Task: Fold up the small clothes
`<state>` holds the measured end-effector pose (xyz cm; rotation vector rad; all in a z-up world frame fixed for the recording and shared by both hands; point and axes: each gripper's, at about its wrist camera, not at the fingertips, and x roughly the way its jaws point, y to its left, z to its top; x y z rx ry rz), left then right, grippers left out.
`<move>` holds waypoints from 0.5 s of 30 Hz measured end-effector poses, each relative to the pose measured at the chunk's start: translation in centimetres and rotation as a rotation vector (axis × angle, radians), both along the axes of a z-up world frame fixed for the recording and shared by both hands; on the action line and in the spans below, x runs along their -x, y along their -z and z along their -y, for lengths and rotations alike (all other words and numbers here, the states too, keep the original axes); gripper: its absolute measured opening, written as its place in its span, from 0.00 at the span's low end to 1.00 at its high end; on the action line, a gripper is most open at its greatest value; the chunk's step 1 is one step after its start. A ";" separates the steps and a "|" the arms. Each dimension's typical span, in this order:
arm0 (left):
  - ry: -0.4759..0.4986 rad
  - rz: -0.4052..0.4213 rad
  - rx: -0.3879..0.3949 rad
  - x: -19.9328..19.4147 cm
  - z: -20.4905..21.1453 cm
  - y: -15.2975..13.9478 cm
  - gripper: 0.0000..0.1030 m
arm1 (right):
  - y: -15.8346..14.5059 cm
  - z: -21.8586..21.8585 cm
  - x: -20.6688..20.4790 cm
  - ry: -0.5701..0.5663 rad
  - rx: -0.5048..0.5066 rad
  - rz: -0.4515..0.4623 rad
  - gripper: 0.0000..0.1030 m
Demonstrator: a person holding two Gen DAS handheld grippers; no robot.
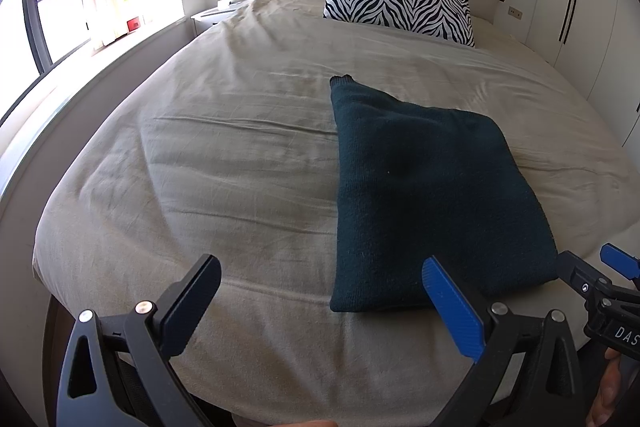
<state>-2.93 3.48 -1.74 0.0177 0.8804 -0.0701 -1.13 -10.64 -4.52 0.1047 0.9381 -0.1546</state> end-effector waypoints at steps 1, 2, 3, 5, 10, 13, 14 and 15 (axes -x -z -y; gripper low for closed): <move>0.000 0.000 -0.001 0.0 0.0 0.0 1.00 | 0.0 0.0 0.0 0.000 0.000 0.000 1.00; 0.001 0.000 -0.001 0.0 0.0 0.0 1.00 | 0.0 0.0 0.0 -0.001 0.000 0.000 1.00; 0.001 0.000 -0.001 0.0 0.0 0.0 1.00 | 0.0 0.1 0.0 -0.001 0.000 0.000 1.00; 0.001 0.000 -0.001 0.0 0.0 0.0 1.00 | 0.0 0.1 0.0 0.000 -0.001 -0.001 1.00; 0.001 0.001 -0.001 0.0 0.0 0.1 1.00 | 0.0 0.1 0.0 -0.001 0.000 -0.001 1.00; 0.000 0.000 -0.001 0.0 0.0 0.1 1.00 | 0.0 0.2 0.0 -0.002 0.000 -0.001 1.00; 0.001 -0.001 -0.001 0.0 0.0 0.1 1.00 | 0.1 0.1 0.0 -0.001 0.000 -0.002 1.00; 0.001 0.000 -0.001 0.0 0.0 0.1 1.00 | 0.1 0.2 0.0 -0.002 -0.001 -0.001 1.00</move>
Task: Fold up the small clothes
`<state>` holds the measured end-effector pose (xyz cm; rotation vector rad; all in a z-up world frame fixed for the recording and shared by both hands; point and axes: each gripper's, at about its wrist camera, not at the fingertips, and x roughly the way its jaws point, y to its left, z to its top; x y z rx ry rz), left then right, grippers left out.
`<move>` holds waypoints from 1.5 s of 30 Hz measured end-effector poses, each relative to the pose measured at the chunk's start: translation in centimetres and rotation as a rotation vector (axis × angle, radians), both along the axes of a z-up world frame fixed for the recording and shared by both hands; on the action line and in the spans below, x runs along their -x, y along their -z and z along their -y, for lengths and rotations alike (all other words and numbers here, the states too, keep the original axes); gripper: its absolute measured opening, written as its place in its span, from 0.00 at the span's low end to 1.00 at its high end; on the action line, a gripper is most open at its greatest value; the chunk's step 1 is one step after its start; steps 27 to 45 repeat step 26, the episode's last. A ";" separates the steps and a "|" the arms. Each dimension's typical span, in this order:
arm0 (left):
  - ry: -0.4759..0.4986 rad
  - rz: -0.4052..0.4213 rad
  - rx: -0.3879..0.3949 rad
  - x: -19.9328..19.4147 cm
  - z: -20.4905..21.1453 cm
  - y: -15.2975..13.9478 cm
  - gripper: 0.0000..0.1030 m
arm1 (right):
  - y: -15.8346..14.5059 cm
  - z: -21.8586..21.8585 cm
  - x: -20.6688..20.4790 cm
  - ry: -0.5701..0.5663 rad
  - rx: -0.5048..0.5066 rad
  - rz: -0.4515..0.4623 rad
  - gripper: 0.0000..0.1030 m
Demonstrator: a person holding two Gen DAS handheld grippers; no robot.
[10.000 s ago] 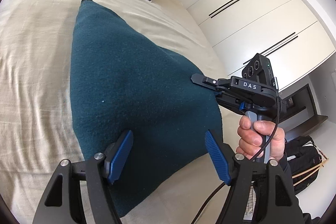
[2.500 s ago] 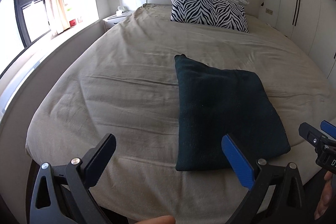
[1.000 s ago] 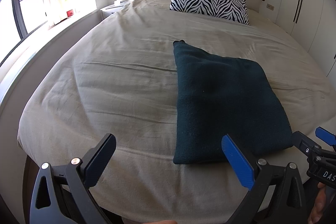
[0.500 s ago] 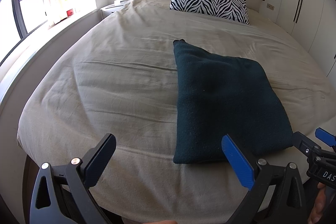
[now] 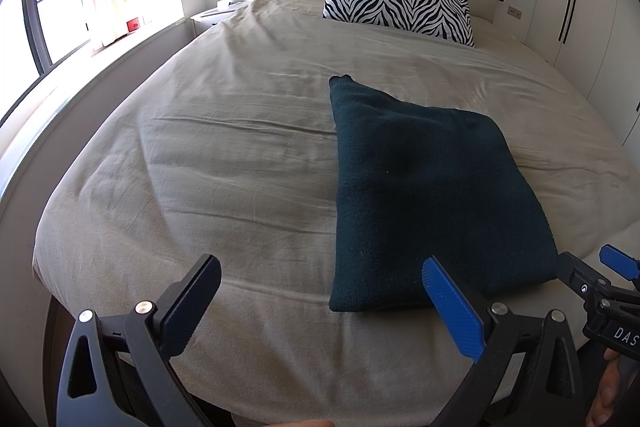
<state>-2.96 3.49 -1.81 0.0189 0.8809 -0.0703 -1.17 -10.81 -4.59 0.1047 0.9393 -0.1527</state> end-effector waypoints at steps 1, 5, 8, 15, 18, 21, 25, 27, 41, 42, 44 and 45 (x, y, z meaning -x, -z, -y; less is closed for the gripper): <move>-0.001 0.001 0.000 0.0 0.0 0.0 1.00 | 0.0 0.0 0.0 0.000 0.000 -0.001 1.00; -0.003 -0.003 0.004 0.0 0.0 0.2 1.00 | 0.0 0.0 0.1 0.001 -0.001 -0.001 1.00; -0.002 -0.003 0.002 0.0 -0.1 0.2 1.00 | 0.1 -0.1 0.1 0.001 -0.001 -0.002 1.00; -0.004 -0.005 0.003 0.0 -0.1 0.3 1.00 | 0.2 0.0 0.2 0.001 -0.003 -0.003 1.00; -0.003 -0.009 0.003 0.0 -0.3 0.4 1.00 | 0.3 -0.1 0.4 0.002 -0.005 -0.005 1.00; -0.002 -0.013 0.002 -0.1 -0.3 0.3 1.00 | 0.3 -0.1 0.4 0.002 -0.006 -0.006 1.00; -0.002 -0.010 0.000 -0.1 -0.3 0.3 1.00 | 0.4 0.0 0.6 0.001 -0.011 -0.009 1.00; -0.003 -0.009 -0.003 -0.1 -0.3 0.4 1.00 | 0.4 0.1 0.5 0.001 -0.011 -0.009 1.00; -0.003 -0.009 -0.003 -0.1 -0.3 0.4 1.00 | 0.4 0.1 0.5 0.001 -0.011 -0.009 1.00; -0.003 -0.009 -0.003 -0.1 -0.3 0.4 1.00 | 0.4 0.1 0.5 0.001 -0.011 -0.009 1.00; -0.003 -0.009 -0.003 -0.1 -0.3 0.4 1.00 | 0.4 0.1 0.5 0.001 -0.011 -0.009 1.00; -0.003 -0.009 -0.003 -0.1 -0.3 0.4 1.00 | 0.4 0.1 0.5 0.001 -0.011 -0.009 1.00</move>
